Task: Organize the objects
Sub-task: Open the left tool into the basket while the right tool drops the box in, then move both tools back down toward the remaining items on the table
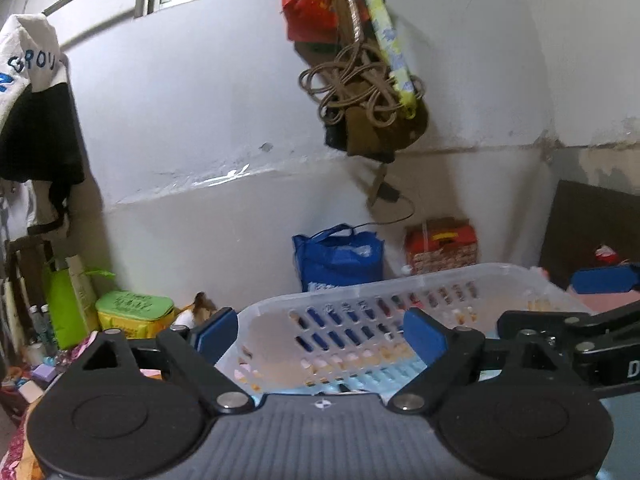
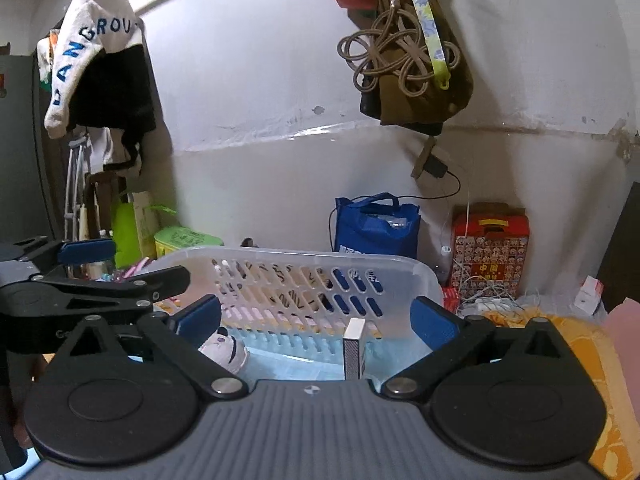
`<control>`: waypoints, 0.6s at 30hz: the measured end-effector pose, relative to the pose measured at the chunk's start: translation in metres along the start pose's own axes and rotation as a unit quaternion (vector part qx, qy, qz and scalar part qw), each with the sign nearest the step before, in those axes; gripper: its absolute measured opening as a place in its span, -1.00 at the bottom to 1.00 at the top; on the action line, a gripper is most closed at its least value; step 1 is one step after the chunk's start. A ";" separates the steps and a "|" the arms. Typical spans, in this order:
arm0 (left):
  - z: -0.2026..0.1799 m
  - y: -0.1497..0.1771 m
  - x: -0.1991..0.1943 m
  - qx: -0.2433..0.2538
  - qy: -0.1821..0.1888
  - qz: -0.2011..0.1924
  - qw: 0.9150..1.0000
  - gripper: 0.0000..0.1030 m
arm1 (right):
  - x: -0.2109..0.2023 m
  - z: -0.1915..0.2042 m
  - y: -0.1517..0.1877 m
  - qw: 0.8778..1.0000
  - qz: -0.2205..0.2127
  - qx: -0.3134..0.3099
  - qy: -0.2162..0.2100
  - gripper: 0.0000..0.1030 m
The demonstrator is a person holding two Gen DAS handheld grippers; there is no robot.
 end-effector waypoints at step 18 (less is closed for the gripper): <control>0.007 0.077 -0.065 -0.013 0.064 0.059 0.996 0.79 | -0.058 0.028 0.047 1.000 -0.013 0.002 -0.028 1.00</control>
Point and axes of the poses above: each gripper's, at about its wrist camera, not at the fingertips, and x roughly the way its jaws point, z to its left, y to its underside, the point moved 9 cm from there along x, roughly the way its jaws point, and after that the axes turned 2 degrees about z, right-handed, at the moved point
